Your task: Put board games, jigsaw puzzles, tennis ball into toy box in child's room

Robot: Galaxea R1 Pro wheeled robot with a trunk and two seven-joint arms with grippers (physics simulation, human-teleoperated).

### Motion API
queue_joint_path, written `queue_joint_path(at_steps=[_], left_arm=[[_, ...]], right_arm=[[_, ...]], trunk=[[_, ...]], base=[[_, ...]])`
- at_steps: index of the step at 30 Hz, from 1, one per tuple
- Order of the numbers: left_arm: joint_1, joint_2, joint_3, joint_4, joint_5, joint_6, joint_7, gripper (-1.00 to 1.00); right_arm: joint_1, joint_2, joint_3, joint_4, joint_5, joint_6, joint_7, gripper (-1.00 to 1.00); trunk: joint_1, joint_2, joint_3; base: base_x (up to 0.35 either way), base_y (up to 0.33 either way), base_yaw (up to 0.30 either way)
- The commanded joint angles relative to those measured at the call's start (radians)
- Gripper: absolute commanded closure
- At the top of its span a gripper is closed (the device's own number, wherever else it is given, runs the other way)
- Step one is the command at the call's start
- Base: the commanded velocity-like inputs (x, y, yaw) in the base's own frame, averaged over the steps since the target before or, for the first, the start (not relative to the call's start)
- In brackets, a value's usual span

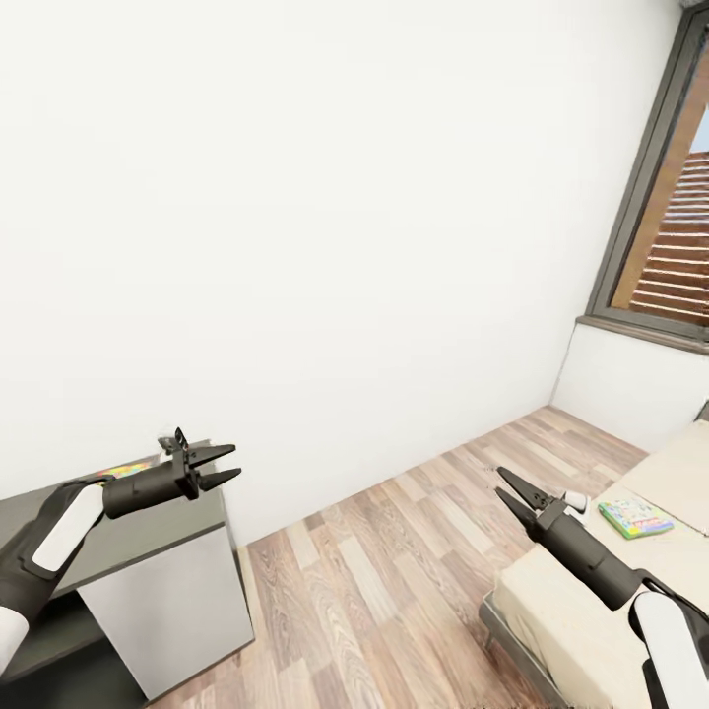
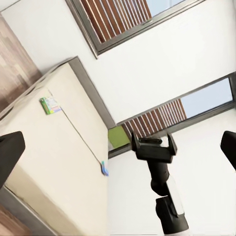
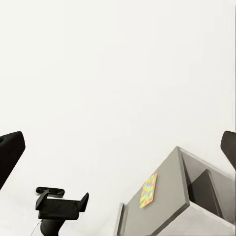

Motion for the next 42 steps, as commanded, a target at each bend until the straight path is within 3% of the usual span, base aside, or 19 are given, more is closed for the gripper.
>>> queue_joint_path(at_steps=[1, 10, 42], left_arm=[[-0.001, 0.001, -0.002, 0.0, 0.002, 0.004, -0.003, -1.0], [-0.001, 0.001, -0.002, 0.0, 0.002, 0.003, -0.003, -1.0], [-0.001, 0.001, 0.001, 0.0, 0.002, 0.004, -0.003, -1.0]], right_arm=[[-0.001, 0.0, -0.007, 0.0, -0.001, 0.006, 0.002, -1.0], [-0.001, 0.0, -0.031, 0.0, -0.003, 0.007, 0.002, -1.0], [-0.001, 0.0, -0.036, 0.001, -0.001, 0.007, 0.002, -1.0]], trunk=[[0.001, -0.002, -0.002], [0.001, -0.002, 0.003], [0.001, -0.002, 0.019]], base=[[0.0, 0.0, -0.273], [0.0, 0.0, -0.273], [0.0, 0.0, -0.274]])
